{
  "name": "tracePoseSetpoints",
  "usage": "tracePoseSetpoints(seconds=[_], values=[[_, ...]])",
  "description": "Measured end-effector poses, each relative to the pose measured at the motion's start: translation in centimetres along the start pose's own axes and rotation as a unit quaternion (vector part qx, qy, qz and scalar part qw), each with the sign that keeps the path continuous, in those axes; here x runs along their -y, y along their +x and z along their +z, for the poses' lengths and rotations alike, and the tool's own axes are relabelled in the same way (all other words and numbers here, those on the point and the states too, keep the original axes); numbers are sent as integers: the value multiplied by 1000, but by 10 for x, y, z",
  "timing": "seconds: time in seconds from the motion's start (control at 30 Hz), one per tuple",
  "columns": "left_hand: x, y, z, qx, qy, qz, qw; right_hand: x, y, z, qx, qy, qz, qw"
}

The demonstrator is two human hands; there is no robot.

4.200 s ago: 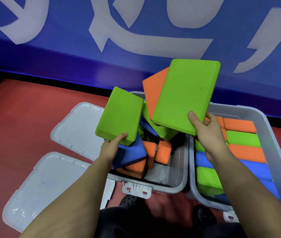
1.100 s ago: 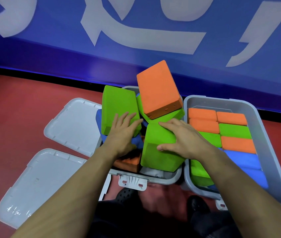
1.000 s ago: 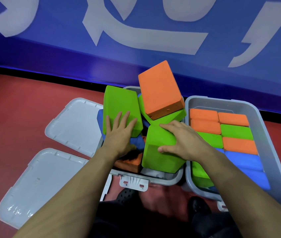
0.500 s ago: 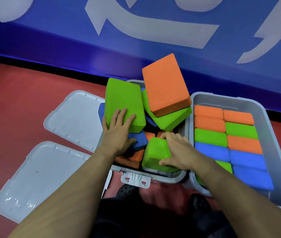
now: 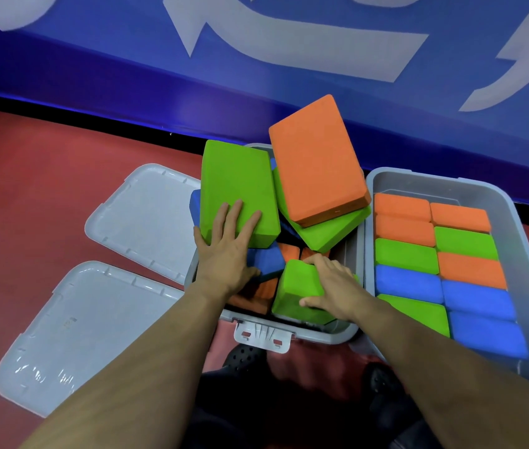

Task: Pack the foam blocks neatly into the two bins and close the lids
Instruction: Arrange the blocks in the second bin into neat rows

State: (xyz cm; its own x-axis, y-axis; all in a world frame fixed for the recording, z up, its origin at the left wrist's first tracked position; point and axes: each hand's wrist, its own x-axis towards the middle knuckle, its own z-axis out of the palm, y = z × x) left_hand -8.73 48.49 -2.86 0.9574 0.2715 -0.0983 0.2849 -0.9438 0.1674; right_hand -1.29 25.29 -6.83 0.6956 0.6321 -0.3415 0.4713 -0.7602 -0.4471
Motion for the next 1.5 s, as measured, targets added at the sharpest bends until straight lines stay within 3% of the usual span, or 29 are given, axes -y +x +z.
tracePoseSetpoints(seconds=[0.83,1.0,1.17,1.27,1.37,1.43,1.5], values=[[-12,14,-8,30,-31,-1,999,-32,42,75,20,-93,10,995],[-15,17,-17,19,-109,-19,994,-28,41,70,38,-80,41,995],[-17,21,-27,-53,-210,-71,974,-12,31,36,96,-64,77,990],[-13,19,-30,-73,-312,-145,936,4,17,3,51,104,145,983],[-4,13,-35,-77,-440,-248,860,34,1,-31,-7,388,204,899],[2,12,-43,-61,-544,-344,763,47,-16,-45,-35,452,210,866],[12,13,-46,-30,-651,-409,639,61,-27,-60,-52,465,188,864]])
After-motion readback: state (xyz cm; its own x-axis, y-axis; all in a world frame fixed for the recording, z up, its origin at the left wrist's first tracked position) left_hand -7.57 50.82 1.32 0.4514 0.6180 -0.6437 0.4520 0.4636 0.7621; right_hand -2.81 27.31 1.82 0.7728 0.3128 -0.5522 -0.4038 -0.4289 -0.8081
